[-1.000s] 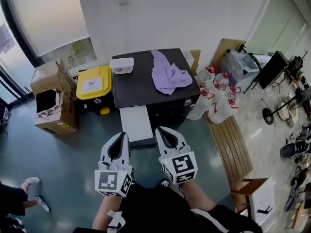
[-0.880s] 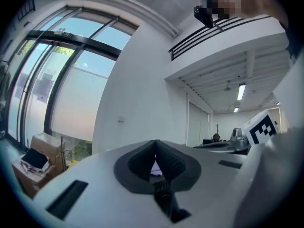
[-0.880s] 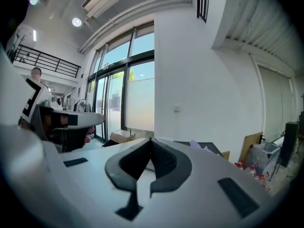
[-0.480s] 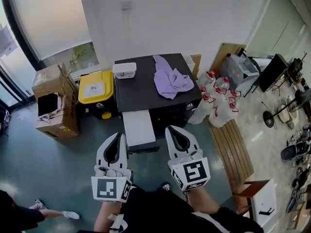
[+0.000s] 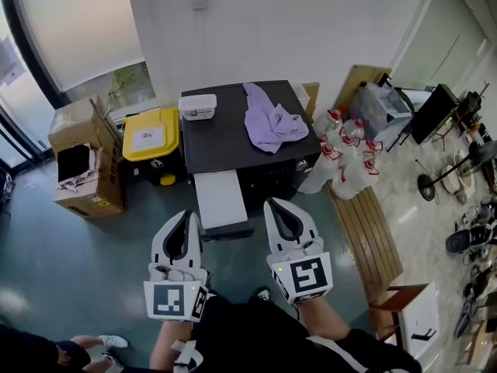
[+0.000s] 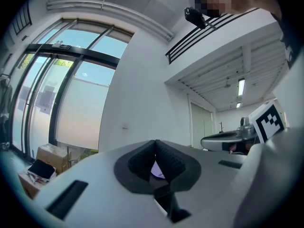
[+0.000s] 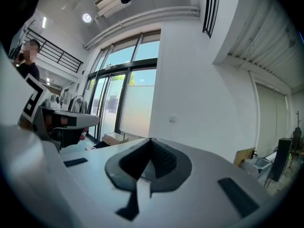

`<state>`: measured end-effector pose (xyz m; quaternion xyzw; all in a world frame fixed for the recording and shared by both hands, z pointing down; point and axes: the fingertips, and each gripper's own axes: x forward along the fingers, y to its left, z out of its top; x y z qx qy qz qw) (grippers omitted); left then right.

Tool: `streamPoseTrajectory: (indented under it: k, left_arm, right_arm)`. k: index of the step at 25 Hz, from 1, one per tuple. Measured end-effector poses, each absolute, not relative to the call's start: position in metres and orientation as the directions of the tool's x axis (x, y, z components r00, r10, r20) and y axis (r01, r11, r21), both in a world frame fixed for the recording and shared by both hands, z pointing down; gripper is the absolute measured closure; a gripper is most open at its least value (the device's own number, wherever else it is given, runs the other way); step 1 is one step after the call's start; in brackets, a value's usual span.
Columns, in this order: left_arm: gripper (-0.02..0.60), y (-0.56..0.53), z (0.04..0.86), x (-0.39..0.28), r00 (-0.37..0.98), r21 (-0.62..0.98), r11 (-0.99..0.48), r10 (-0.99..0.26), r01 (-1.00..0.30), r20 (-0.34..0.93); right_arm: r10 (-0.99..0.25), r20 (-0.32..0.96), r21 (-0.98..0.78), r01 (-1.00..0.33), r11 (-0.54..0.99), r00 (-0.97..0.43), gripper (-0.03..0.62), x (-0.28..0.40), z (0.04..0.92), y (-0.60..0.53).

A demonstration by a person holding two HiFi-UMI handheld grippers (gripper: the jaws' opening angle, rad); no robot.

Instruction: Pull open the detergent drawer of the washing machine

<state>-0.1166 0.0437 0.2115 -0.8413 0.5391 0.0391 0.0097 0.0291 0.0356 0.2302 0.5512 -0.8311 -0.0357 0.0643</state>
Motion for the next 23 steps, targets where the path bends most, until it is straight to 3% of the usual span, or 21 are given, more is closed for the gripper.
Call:
streamPoseTrajectory:
  k: [23]
  left_arm:
    - [0.560, 0.042, 0.218, -0.127, 0.423, 0.034, -0.426, -0.903, -0.904, -0.071]
  right_arm:
    - [-0.915, 0.063, 0.120, -0.907, 0.403, -0.398, 0.586, 0.017, 0.228, 0.034]
